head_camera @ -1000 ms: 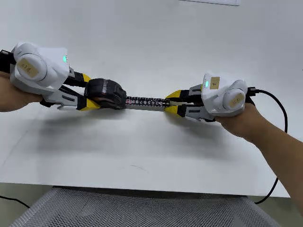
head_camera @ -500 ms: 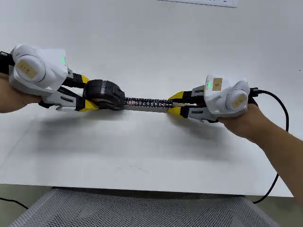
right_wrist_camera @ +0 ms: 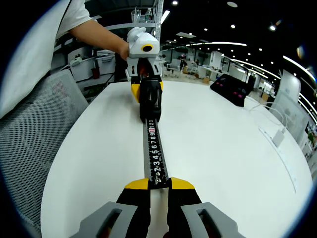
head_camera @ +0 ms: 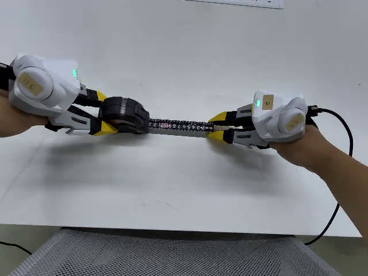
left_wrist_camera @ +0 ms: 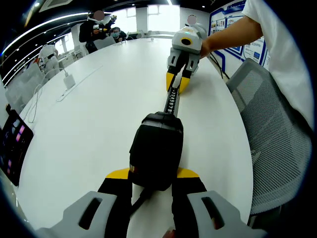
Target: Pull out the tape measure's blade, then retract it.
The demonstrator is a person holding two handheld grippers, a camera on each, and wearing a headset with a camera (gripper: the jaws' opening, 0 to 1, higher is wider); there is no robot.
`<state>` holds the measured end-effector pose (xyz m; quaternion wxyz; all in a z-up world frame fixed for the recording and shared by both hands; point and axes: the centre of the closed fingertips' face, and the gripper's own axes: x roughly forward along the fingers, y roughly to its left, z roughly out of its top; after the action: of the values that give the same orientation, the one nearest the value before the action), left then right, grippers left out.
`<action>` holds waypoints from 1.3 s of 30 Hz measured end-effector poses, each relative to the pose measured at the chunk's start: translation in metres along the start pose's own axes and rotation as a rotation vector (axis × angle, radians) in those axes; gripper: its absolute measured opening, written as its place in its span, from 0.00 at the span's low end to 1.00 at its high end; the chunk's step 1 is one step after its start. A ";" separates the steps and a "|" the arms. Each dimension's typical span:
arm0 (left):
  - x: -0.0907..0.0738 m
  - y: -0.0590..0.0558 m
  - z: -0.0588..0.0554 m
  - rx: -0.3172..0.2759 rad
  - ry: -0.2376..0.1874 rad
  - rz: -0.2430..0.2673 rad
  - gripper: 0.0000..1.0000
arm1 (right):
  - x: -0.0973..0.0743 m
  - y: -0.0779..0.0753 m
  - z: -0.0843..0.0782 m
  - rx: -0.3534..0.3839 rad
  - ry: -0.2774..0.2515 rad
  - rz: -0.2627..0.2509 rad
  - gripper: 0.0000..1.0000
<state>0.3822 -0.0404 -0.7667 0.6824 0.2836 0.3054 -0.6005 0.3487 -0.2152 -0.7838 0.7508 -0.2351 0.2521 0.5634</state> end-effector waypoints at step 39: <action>0.001 0.000 -0.001 0.001 0.002 0.000 0.25 | -0.026 -0.004 -0.026 0.018 0.052 -0.007 0.08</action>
<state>0.3819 -0.0403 -0.7682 0.6820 0.2848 0.3057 -0.6003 0.3435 -0.2513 -0.7869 0.7480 -0.2438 0.2757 0.5524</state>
